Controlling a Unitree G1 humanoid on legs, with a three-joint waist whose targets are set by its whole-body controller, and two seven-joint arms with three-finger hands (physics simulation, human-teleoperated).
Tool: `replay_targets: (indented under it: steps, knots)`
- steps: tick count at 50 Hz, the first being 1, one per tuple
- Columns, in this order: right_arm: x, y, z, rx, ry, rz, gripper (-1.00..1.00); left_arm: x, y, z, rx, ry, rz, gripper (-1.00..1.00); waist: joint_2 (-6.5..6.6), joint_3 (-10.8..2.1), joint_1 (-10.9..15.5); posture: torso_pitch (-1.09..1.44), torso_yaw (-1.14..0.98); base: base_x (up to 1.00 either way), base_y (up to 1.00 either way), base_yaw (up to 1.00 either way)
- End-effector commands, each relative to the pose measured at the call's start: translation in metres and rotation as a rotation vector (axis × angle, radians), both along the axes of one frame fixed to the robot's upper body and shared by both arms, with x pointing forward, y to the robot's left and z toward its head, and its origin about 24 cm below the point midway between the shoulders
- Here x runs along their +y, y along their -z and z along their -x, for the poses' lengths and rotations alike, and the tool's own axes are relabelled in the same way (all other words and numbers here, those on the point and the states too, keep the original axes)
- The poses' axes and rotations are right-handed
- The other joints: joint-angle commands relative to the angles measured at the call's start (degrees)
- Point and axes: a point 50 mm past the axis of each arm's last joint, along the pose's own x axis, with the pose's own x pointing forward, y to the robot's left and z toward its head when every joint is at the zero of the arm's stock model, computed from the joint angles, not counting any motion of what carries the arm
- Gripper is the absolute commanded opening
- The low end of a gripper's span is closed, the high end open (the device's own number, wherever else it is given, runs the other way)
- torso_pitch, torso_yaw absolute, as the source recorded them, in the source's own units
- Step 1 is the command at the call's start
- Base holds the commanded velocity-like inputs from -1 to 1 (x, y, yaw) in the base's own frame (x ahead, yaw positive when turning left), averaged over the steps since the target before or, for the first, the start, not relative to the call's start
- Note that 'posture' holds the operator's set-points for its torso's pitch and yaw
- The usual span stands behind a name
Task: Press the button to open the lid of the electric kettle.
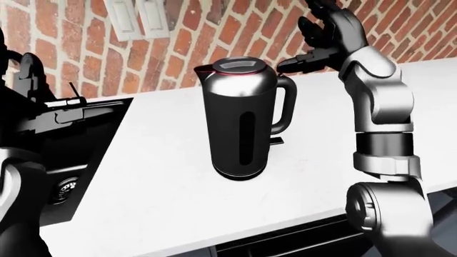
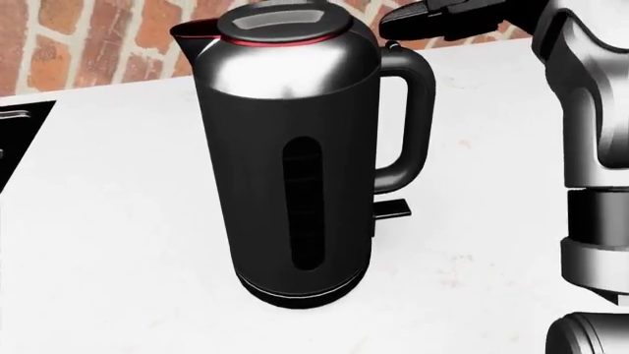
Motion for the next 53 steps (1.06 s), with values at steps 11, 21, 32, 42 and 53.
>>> replay_targets:
  steps: [11, 21, 32, 42, 53]
  knots:
    - [0.007, 0.041, -0.004, 0.147, -0.035, 0.108, 1.0, -0.001, -0.012, 0.005, -0.067, -0.002, -0.026, 1.0, 0.23, -0.21, 0.1, -0.19, 0.0, 0.0, 0.0, 0.0]
    - [-0.001, 0.044, -0.011, 0.129, 0.002, 0.182, 1.0, -0.001, -0.013, 0.005, -0.068, -0.001, -0.025, 1.0, 0.21, -0.32, 0.1, -0.19, 0.0, 0.0, 0.0, 0.0]
    - [-0.007, 0.057, -0.013, 0.158, 0.026, 0.238, 1.0, -0.002, -0.012, 0.005, -0.065, 0.0, -0.025, 1.0, -0.04, -0.28, 0.6, -0.19, 0.0, 0.0, 0.0, 0.0]
    - [-0.001, 0.053, -0.014, 0.154, 0.008, 0.239, 1.0, -0.002, -0.011, 0.005, -0.064, 0.001, -0.024, 1.0, -0.22, -0.12, 0.8, -0.19, 0.0, 0.0, 0.0, 0.0]
    - [0.006, 0.053, -0.02, 0.167, 0.003, 0.27, 1.0, -0.003, -0.012, 0.006, -0.065, 0.005, -0.025, 1.0, 0.09, 0.05, 0.6, -0.19, 0.0, 0.0, 0.0, 0.0]
